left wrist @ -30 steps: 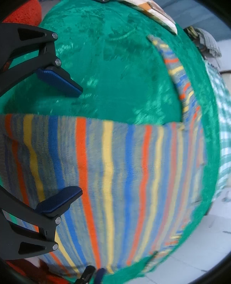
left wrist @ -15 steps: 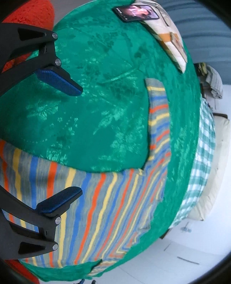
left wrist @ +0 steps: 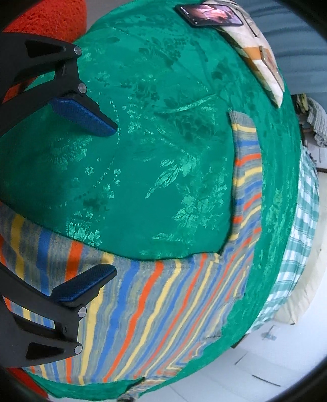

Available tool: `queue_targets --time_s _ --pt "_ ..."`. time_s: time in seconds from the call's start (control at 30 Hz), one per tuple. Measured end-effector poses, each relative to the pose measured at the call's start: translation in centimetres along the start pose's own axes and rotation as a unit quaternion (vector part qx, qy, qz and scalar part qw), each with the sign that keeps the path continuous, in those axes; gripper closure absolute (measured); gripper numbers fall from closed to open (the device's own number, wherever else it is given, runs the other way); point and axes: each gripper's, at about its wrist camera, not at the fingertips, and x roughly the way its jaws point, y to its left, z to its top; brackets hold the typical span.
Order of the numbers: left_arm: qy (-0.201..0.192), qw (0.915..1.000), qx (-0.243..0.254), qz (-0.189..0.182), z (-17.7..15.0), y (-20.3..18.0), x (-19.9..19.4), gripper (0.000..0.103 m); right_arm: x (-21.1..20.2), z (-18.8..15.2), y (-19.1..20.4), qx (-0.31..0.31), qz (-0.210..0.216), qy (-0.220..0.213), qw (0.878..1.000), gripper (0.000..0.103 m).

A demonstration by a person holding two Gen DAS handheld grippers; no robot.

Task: Fold small clothes
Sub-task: 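Grasp the other sleeve cuff with the right gripper and fold it onto the body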

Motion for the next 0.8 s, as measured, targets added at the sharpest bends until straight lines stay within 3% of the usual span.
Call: queue_targets --time_s 0.1,0.27,0.43,0.47,0.5,0.53,0.57,0.6,0.7,0.8 --pt "-0.004 0.9999 -0.007 -0.009 0.2 0.3 -0.3 0.001 -3.7 1.1 5.0 -0.066 0.014 -0.039 0.997 0.099" --pt "-0.004 0.9996 -0.014 -0.025 0.6 0.6 -0.4 0.001 -8.0 2.0 17.9 -0.153 0.125 -0.047 0.979 0.099" --pt "-0.004 0.9995 -0.019 -0.024 0.7 1.3 -0.5 0.001 -5.7 -0.6 29.6 -0.193 0.196 -0.009 0.961 0.098" --pt "-0.001 0.9995 -0.021 -0.024 0.7 1.5 -0.4 0.001 -4.4 -1.4 31.7 -0.197 0.210 0.000 0.958 0.096" --pt "0.003 0.9994 -0.025 -0.023 0.7 1.8 -0.2 0.001 -2.9 -2.1 33.4 -0.195 0.233 0.017 0.953 0.087" --pt "0.008 0.9992 -0.031 -0.023 0.6 2.0 0.0 0.001 -1.4 -3.0 34.4 -0.188 0.248 0.045 0.949 0.075" --pt "0.010 0.9990 -0.036 -0.024 0.7 2.3 0.0 0.001 -0.1 -3.5 35.1 -0.174 0.255 0.069 0.948 0.044" --pt "0.010 0.9988 -0.040 -0.026 0.7 2.4 0.0 0.001 0.7 -4.6 35.0 -0.157 0.265 0.073 0.949 0.033" --pt "0.007 0.9984 -0.044 -0.035 0.8 2.7 -0.2 0.001 0.0 -6.0 33.3 -0.133 0.282 0.061 0.948 0.033" --pt "0.008 0.9981 -0.045 -0.041 1.0 2.6 -0.1 0.001 -1.0 -6.4 29.8 -0.120 0.264 0.041 0.956 0.033"
